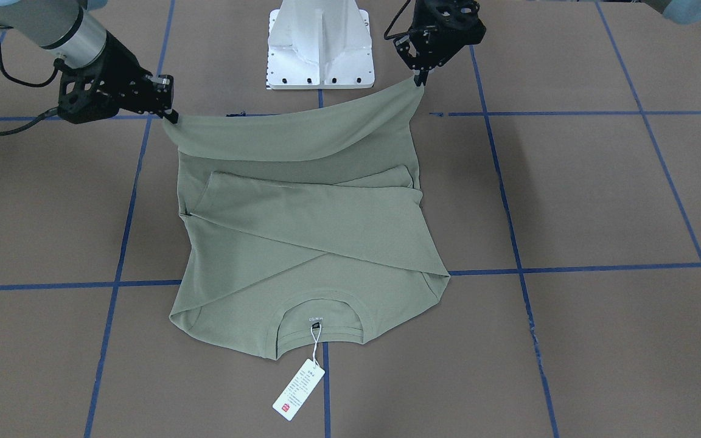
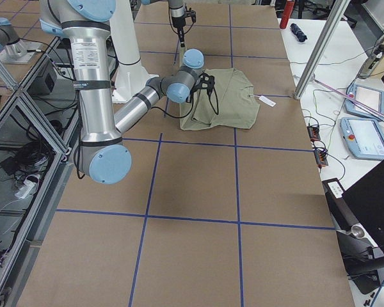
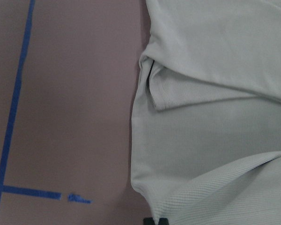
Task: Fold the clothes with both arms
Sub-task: 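Lift the hem with both grippers and fold it toward the collar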
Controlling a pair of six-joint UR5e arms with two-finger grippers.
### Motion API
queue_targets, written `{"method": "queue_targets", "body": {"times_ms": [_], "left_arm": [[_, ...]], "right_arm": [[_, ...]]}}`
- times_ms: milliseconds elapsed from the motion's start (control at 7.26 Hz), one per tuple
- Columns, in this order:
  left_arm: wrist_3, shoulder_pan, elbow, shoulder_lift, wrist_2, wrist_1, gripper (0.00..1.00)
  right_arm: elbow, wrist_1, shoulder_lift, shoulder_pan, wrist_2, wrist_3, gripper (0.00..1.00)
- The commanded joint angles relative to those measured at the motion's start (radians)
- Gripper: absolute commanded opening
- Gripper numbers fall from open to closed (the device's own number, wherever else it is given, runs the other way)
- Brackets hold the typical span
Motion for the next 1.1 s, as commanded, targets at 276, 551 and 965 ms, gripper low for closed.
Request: {"method": "queue_targets", "body": {"times_ms": [276,551,965], "left_arm": [[0.051,-0.221,0.202,-0.051,-0.057,-0.223,0.00],[0.131,-0.309,0.356,-0.115,-0.082,-0.271,0.00],[0.148,-0.387,0.639,-0.166,-0.082,-0.528,0.00]], "right_arm": [[-0.355,0.158,0.259,0.151,-0.011,-0.008,0.00],[-0.451,0.160,0.333,0.163,-0.017,-0.014,0.00],[-0.625,0.162,0.460,0.163,-0.092,-0.017,0.00]]}}
